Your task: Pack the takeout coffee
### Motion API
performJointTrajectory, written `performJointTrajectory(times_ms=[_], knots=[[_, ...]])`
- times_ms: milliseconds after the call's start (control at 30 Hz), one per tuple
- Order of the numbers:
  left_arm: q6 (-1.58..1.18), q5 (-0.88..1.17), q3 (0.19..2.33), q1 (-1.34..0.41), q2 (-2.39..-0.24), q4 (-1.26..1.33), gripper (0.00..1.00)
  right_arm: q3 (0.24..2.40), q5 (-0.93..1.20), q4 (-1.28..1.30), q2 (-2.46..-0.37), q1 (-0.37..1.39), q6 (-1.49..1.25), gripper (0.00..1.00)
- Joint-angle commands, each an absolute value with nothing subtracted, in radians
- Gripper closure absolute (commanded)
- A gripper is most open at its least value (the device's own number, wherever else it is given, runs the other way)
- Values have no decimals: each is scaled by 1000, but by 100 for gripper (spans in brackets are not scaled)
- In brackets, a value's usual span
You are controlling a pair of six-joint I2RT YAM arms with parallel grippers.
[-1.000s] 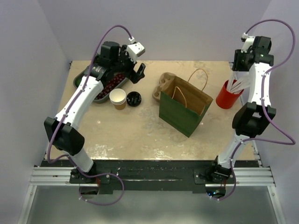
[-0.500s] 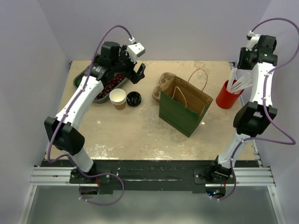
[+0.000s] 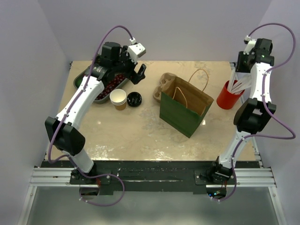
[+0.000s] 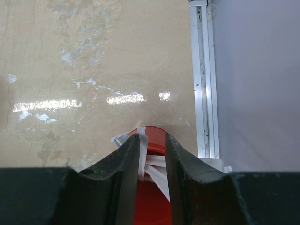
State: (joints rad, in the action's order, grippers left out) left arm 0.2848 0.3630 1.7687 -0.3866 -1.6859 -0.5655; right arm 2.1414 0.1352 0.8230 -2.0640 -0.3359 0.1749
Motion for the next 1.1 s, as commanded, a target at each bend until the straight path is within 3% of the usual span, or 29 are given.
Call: performJointTrajectory(times_ms=[0, 233, 433, 633, 800, 967, 1067], knots=[[302, 362, 1779, -380, -1692, -558, 0, 2187, 181, 790, -2062, -336, 163, 69], [302, 359, 1781, -380, -1695, -561, 0, 2201, 192, 782, -2088, -336, 167, 73], [296, 365, 1781, -380, -1695, -558, 0, 2210, 209, 787, -2073, -337, 178, 100], [296, 379, 1782, -380, -1684, -552, 0, 2183, 140, 770, -1979, -351, 175, 100], [291, 405, 1786, -380, -1672, -534, 0, 2102, 80, 683, -1783, -357, 189, 100], [284, 426, 1798, -380, -1667, -520, 0, 2060, 127, 626, -1617, -359, 173, 100], [281, 436, 1805, -380, -1666, -511, 0, 2046, 259, 580, -1520, -357, 135, 100]])
